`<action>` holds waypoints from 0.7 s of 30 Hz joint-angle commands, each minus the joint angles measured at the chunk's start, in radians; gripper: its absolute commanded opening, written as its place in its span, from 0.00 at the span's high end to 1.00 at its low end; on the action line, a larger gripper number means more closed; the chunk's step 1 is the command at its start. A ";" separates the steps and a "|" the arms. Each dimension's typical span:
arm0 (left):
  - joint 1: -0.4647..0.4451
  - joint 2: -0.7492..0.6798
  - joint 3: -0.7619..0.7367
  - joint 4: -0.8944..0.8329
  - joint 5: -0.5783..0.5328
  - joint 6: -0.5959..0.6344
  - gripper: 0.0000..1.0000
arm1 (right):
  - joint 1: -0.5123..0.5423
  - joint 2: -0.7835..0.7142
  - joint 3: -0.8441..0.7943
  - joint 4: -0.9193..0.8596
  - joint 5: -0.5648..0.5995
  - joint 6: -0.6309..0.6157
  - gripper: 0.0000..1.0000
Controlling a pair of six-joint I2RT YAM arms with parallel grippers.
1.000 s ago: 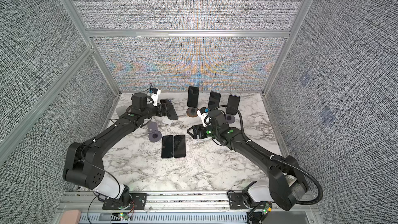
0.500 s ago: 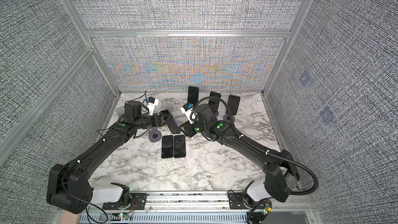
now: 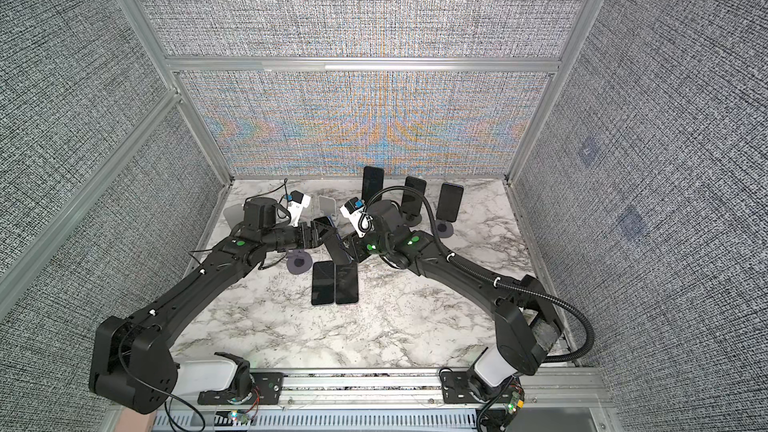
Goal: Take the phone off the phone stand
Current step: 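Close the right gripper on the blue-edged phone held by the left gripper, then open the left gripper and draw it back while the right gripper lowers the phone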
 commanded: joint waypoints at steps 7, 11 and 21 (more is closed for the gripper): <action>-0.004 -0.020 -0.014 0.050 0.009 -0.014 0.31 | -0.001 0.009 -0.008 0.056 -0.005 0.049 0.91; -0.004 -0.029 -0.018 0.054 0.005 -0.017 0.27 | -0.001 0.013 -0.006 0.052 0.000 0.053 0.95; -0.003 -0.049 -0.043 0.076 -0.019 -0.027 0.01 | -0.002 0.014 -0.008 0.039 -0.003 0.075 1.00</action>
